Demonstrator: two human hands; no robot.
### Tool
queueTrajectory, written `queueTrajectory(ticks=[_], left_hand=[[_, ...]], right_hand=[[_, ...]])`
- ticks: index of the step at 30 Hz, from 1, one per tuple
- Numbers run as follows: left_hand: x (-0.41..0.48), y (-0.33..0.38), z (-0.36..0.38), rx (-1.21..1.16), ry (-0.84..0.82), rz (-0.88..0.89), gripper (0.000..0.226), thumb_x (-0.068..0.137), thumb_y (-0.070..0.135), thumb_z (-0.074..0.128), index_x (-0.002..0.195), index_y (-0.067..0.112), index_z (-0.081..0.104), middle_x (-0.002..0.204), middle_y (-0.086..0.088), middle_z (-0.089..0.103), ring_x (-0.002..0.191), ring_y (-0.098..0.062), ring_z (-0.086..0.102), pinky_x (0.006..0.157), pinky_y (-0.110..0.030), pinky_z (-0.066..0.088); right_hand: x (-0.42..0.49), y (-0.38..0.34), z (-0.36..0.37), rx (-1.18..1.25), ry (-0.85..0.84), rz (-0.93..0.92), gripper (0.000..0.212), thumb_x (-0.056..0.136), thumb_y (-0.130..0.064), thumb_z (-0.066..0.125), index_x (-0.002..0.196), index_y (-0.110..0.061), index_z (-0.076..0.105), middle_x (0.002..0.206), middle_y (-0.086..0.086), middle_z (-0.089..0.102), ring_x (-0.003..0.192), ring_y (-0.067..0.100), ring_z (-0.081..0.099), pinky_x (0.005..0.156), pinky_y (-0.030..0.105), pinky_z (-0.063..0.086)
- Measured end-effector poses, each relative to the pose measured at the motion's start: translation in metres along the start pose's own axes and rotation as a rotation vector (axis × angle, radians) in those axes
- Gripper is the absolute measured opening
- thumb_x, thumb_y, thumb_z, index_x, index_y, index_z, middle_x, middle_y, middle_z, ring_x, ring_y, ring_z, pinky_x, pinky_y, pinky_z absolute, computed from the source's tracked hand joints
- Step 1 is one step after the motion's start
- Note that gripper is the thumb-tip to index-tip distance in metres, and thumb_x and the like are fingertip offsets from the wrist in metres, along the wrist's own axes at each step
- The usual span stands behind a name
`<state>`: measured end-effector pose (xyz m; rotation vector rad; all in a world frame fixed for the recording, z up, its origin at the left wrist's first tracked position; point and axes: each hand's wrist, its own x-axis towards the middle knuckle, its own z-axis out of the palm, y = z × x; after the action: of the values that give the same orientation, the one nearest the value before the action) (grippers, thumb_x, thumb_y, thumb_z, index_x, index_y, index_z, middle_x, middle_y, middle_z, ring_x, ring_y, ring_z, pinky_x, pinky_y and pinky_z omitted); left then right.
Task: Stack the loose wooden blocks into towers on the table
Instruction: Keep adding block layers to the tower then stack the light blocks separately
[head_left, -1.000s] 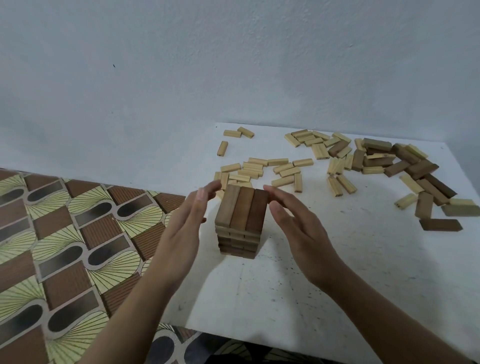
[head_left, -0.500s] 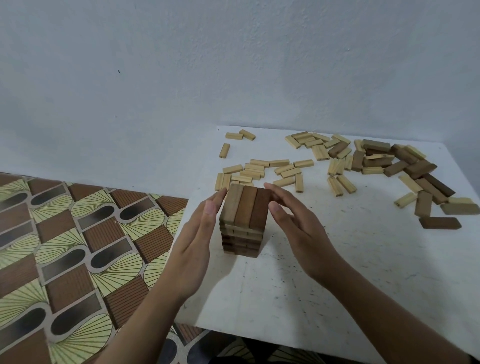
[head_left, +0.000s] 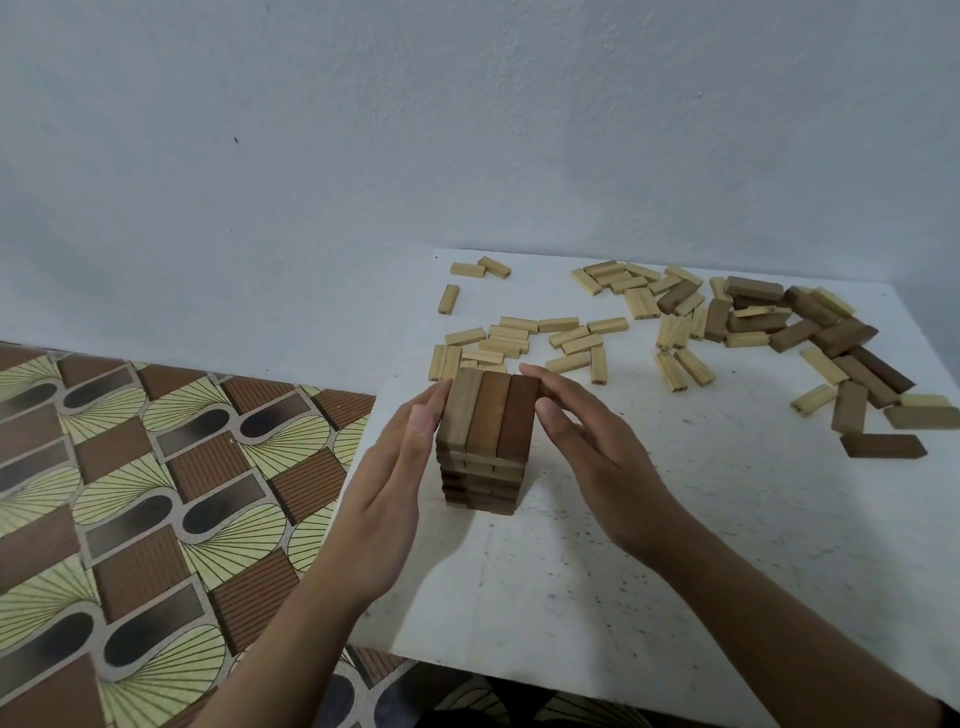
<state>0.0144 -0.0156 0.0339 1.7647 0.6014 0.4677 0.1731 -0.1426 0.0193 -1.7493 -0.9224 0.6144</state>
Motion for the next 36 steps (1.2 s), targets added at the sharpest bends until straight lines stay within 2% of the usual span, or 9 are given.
queueTrajectory(ticks=[3,5,8,10,15,18,25,29,36], left_hand=[[0.001,0.001,0.000,-0.002,-0.017,0.015,0.035,0.102,0.057,0.032,0.133,0.053,0.047,0.137,0.043,0.047,0.133,0.020,0.034,0.101,-0.001,0.031],[0.002,-0.002,-0.001,0.011,-0.044,0.036,0.041,0.100,0.055,0.037,0.139,0.049,0.048,0.145,0.032,0.046,0.138,0.012,0.035,0.104,-0.010,0.034],[0.002,-0.001,-0.002,0.059,-0.034,0.038,0.053,0.094,0.059,0.052,0.144,0.051,0.036,0.140,0.039,0.044,0.131,0.016,0.038,0.091,-0.002,0.040],[0.003,-0.003,-0.005,0.123,-0.029,0.060,0.070,0.085,0.058,0.063,0.146,0.051,0.031,0.141,0.036,0.041,0.130,0.017,0.038,0.086,-0.001,0.041],[0.018,-0.011,-0.019,0.295,-0.071,0.132,0.102,0.070,0.076,0.069,0.156,0.047,0.023,0.145,0.029,0.044,0.136,0.007,0.038,0.102,-0.017,0.035],[0.026,-0.010,-0.022,0.332,-0.078,0.143,0.108,0.064,0.078,0.071,0.155,0.048,0.021,0.144,0.031,0.043,0.133,0.011,0.038,0.100,-0.015,0.033],[0.031,-0.008,-0.020,0.330,-0.077,0.181,0.109,0.061,0.078,0.071,0.154,0.049,0.022,0.140,0.035,0.042,0.130,0.014,0.038,0.094,-0.007,0.034],[0.031,-0.008,-0.019,0.314,-0.079,0.194,0.108,0.062,0.079,0.072,0.154,0.048,0.024,0.138,0.037,0.042,0.129,0.015,0.038,0.092,0.004,0.030],[0.032,-0.009,-0.018,0.314,-0.075,0.194,0.107,0.063,0.076,0.073,0.154,0.047,0.025,0.134,0.043,0.041,0.127,0.018,0.037,0.089,0.005,0.030]], right_hand=[[0.001,0.001,0.001,-0.011,-0.003,-0.004,0.039,0.099,-0.053,0.034,0.138,-0.056,0.037,0.127,-0.049,0.035,0.115,-0.035,0.032,0.089,-0.004,0.027],[0.001,0.002,0.000,-0.014,-0.001,-0.008,0.039,0.099,-0.052,0.034,0.138,-0.056,0.037,0.126,-0.051,0.035,0.115,-0.035,0.033,0.087,-0.006,0.029],[0.001,0.004,-0.001,0.008,-0.002,-0.020,0.041,0.102,-0.049,0.036,0.142,-0.048,0.042,0.132,-0.041,0.043,0.123,-0.025,0.038,0.096,0.003,0.034],[0.002,0.004,-0.002,0.040,0.006,-0.034,0.041,0.102,-0.047,0.037,0.142,-0.042,0.047,0.136,-0.034,0.048,0.126,-0.021,0.040,0.096,0.002,0.035],[0.014,-0.004,-0.004,0.167,0.014,-0.043,0.044,0.101,-0.050,0.039,0.130,-0.028,0.063,0.128,-0.026,0.062,0.125,-0.008,0.050,0.102,0.024,0.044],[0.021,-0.009,-0.005,0.230,0.009,-0.030,0.042,0.098,-0.045,0.041,0.120,-0.025,0.070,0.117,-0.023,0.068,0.117,-0.005,0.056,0.098,0.021,0.045],[0.024,-0.008,-0.001,0.234,-0.018,-0.004,0.035,0.099,-0.042,0.045,0.119,-0.030,0.071,0.117,-0.015,0.070,0.117,0.002,0.059,0.101,0.030,0.047],[0.025,-0.008,-0.002,0.227,-0.014,-0.005,0.037,0.096,-0.046,0.046,0.119,-0.030,0.071,0.116,-0.018,0.070,0.117,-0.001,0.059,0.099,0.027,0.047],[0.024,-0.008,-0.002,0.238,-0.026,-0.012,0.036,0.098,-0.043,0.046,0.119,-0.028,0.071,0.116,-0.015,0.071,0.117,0.002,0.059,0.099,0.027,0.049]])
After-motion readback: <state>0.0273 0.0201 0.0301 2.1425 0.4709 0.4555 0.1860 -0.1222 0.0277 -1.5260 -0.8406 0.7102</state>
